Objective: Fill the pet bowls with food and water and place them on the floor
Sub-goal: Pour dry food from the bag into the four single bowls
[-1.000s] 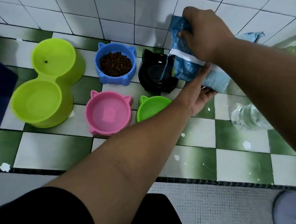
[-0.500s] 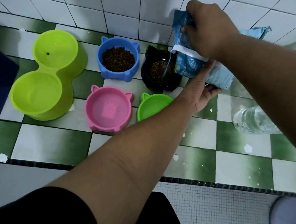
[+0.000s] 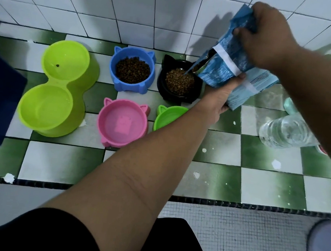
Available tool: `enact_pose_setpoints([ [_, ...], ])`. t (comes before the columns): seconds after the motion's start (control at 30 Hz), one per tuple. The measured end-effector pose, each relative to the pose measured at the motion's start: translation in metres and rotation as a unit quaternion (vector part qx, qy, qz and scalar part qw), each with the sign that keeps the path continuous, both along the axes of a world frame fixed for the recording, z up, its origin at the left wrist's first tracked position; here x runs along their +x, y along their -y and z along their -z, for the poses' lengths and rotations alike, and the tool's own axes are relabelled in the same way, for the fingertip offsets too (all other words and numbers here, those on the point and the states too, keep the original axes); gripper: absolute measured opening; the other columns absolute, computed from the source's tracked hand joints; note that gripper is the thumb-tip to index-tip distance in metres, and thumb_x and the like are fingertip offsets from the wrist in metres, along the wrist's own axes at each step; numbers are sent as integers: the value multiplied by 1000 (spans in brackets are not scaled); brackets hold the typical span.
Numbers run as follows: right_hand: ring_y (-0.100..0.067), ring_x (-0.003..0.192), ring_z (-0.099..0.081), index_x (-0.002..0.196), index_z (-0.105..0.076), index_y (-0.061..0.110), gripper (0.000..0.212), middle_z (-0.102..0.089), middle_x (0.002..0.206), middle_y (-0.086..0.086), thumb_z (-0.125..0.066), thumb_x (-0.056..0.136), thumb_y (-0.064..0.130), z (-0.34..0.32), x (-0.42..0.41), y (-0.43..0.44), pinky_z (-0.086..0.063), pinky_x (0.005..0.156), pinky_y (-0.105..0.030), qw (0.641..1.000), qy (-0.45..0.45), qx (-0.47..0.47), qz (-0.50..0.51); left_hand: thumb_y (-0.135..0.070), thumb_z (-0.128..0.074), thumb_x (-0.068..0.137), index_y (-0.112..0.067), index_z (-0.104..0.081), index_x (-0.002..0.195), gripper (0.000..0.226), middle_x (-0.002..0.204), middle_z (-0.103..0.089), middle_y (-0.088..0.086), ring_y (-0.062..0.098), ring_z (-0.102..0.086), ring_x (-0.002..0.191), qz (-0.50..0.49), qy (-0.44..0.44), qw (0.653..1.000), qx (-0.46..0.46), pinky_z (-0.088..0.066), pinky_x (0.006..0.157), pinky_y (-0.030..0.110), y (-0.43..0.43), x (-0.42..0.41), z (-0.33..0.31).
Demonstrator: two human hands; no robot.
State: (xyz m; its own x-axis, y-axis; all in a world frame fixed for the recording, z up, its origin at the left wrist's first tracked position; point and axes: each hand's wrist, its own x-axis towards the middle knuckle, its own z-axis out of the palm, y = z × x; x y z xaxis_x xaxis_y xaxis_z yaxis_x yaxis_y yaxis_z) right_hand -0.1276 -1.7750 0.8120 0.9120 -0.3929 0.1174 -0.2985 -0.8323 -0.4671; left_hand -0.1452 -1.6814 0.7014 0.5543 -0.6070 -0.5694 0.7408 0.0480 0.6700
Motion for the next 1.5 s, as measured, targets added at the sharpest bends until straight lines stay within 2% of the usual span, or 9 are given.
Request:
enact_pose_setpoints([
  [0.13, -19, 93, -51, 118, -57, 7, 25, -55, 103, -3, -55, 97, 22, -3, -12, 3, -40, 77, -27, 998, 19, 41, 42, -57, -83, 32, -32, -49, 112, 90, 104, -64, -5, 21, -61, 107, -2, 26, 1000, 3, -52, 100, 44, -5, -3, -10],
  [0.27, -25, 97, -54, 116, -55, 4, 31, -54, 105, -8, -55, 95, 27, -14, -22, -7, -48, 83, -37, 997, 44, 34, 51, -39, -94, 66, -29, -51, 129, 77, 122, -67, 3, 27, -63, 120, -15, 50, 999, 5, -52, 105, 53, -11, -7, -18],
  [0.53, -15, 96, -55, 118, -56, 6, 35, -58, 106, -4, -55, 94, 31, -45, -48, -71, -43, 79, -23, 993, 105, 44, 16, -52, -93, 28, -27, -55, 130, 112, 128, -71, 4, 22, -68, 112, -71, 90, 992, -44, -58, 93, 48, -68, -26, -42],
  [0.67, -17, 95, -52, 120, -54, 4, 34, -55, 105, -4, -54, 97, 30, -50, -56, -116, -43, 80, -27, 996, 89, 14, -28, -38, -89, 64, -21, -53, 134, 80, 103, -68, -4, 18, -66, 100, -59, 67, 995, -51, -57, 76, 34, -112, -46, -46],
  [0.83, -23, 94, -53, 115, -54, 2, 31, -58, 107, -14, -54, 97, 26, -37, -57, -161, -46, 83, -37, 997, 45, -14, -68, -73, -88, 3, -20, -58, 132, 144, 127, -71, 8, 29, -67, 117, -72, 26, 997, -27, -56, 95, 49, -144, -66, -23],
  [0.97, -19, 88, -47, 109, -53, 1, 25, -51, 96, -8, -55, 97, 23, -21, -45, -186, -33, 71, -29, 995, 3, -27, -95, -70, -92, 5, -16, -56, 132, 142, 127, -69, 11, 32, -66, 119, -76, -18, 996, -42, -54, 101, 50, -167, -69, -2],
  [1.17, -34, 97, -58, 111, -54, 3, 25, -61, 108, -19, -54, 94, 21, -5, -24, -218, -48, 78, -41, 984, -70, -48, -157, -55, -86, 52, -10, -53, 138, 102, 130, -64, 14, 36, -60, 126, -100, -71, 989, -77, -52, 106, 53, -189, -72, 4],
  [1.27, -37, 97, -58, 109, -53, 5, 23, -60, 111, -22, -52, 95, 23, 5, -19, -227, -41, 71, -36, 977, -93, -72, -180, -43, -70, 93, -11, -53, 130, 52, 123, -63, 13, 36, -59, 123, -96, -89, 989, -63, -51, 104, 53, -187, -73, 17],
  [1.5, -40, 98, -58, 114, -52, 1, 29, -60, 115, -24, -50, 96, 24, 14, -11, -233, -35, 69, -35, 973, -89, -81, -196, -42, -71, 93, -10, -56, 120, 44, 118, -65, 16, 35, -63, 112, -98, -109, 986, -85, -50, 106, 57, -190, -67, 22],
])
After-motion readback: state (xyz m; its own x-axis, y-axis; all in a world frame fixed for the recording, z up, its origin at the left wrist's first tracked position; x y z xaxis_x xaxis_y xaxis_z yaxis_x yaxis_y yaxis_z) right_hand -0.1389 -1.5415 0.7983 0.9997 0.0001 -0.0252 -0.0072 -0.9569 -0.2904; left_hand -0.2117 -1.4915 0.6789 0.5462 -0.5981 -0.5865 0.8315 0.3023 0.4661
